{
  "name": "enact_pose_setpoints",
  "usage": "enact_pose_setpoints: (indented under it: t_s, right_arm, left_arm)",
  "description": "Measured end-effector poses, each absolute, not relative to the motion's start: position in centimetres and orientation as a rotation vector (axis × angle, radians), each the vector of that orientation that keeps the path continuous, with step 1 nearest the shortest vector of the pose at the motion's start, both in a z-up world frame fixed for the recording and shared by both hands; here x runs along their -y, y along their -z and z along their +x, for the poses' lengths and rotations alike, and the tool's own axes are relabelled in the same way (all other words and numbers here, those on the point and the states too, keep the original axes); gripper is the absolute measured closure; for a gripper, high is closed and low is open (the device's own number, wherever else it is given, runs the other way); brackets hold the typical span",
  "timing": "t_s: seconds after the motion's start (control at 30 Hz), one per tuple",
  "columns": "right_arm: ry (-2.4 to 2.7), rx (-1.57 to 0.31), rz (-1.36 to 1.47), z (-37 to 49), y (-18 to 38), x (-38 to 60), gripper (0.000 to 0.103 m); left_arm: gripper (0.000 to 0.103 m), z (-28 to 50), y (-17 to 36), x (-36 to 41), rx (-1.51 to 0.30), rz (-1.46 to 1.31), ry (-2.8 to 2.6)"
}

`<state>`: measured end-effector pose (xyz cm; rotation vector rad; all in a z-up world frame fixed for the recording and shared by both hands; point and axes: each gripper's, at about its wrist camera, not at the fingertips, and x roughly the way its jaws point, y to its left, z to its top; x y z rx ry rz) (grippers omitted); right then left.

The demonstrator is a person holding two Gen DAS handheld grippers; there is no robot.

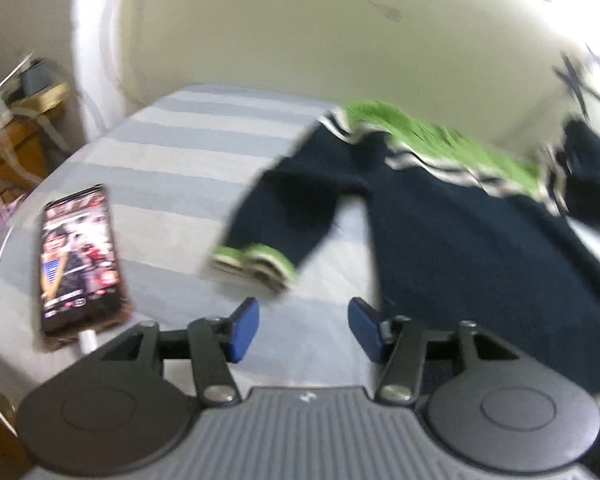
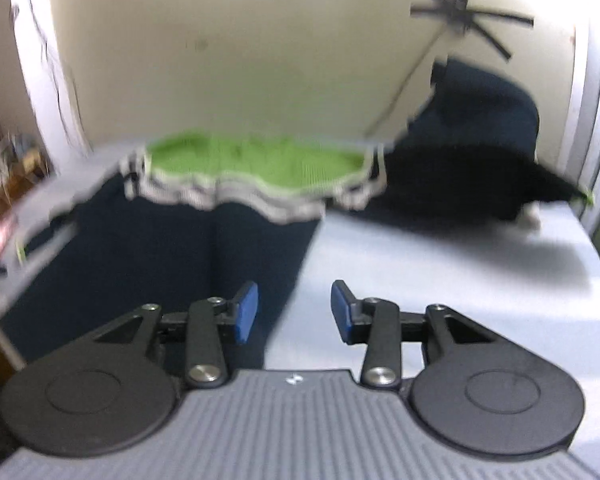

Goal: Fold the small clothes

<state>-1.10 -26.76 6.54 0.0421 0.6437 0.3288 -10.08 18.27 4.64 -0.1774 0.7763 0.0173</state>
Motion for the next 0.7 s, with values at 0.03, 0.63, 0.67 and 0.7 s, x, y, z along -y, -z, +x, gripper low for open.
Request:
enact_pose_setpoints:
  t_s: [0.03,0.63,0.67,0.7]
  right_arm:
    - [-0.342,-0.627,0.043,-0.6,-7.1,26.1,0.058]
    - [-0.685,-0.655,-0.114,9.2,-0.7,4.9,0.052]
    - [-0.671,-0.674,-0.102,9.6,-0.2,5.1,0.052]
    - [-0.666,-0.665,-0.076,9.9,0.5,5.7,0.052]
  left_arm:
    - [0.047,-9.8,-4.6,-18.9,-0.776,-0.207,-0.026]
    - [0.092,1.2,-5.4,-28.0,-0.69,-0.465,-0.295]
    - [0.092,2.0,-6.8,-29.1,-0.642,-0.416,-0.365]
    - [0.092,2.9,-8.1,-30.5,-0.605,-0.384,-0.431]
